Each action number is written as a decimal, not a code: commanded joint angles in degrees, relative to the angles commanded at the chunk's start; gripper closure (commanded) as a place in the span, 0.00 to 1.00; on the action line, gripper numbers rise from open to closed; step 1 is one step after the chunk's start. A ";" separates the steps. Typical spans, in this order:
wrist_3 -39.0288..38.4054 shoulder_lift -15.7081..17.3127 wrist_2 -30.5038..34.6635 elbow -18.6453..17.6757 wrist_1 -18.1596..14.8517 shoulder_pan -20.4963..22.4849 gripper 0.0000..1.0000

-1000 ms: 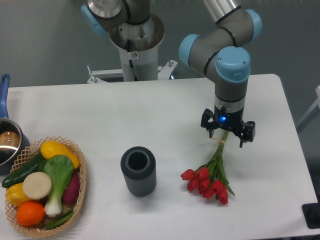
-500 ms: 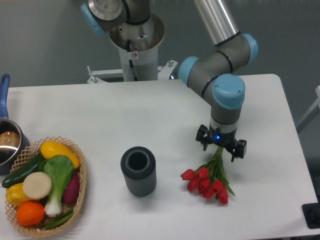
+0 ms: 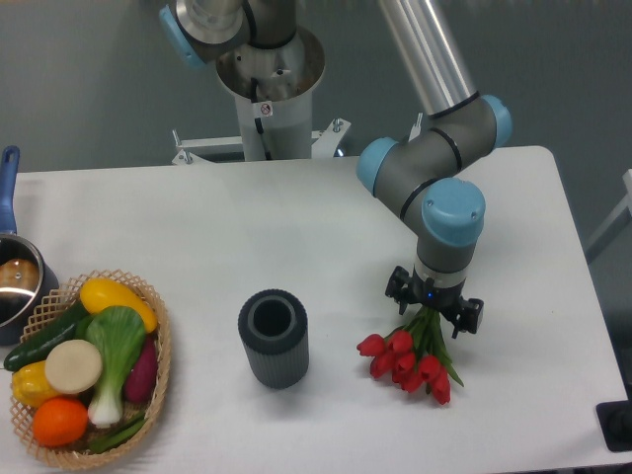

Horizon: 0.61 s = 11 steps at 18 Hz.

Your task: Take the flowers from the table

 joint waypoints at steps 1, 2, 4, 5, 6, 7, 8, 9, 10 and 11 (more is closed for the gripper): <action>-0.26 0.26 -0.17 0.00 0.00 0.00 0.99; -0.09 0.79 -0.35 0.00 -0.17 0.09 1.00; 0.18 1.93 0.00 0.35 -0.17 0.26 1.00; 0.18 2.72 0.09 0.35 -0.26 0.35 1.00; 0.18 3.77 0.18 0.17 -0.44 0.44 1.00; 0.09 4.65 0.35 0.00 -0.53 0.44 1.00; -0.09 5.18 0.35 -0.09 -0.53 0.70 1.00; -0.26 5.36 0.44 -0.44 -0.53 0.79 1.00; -0.26 5.62 1.14 -0.44 -0.53 0.79 1.00; -0.35 5.89 1.75 -0.44 -0.53 0.79 1.00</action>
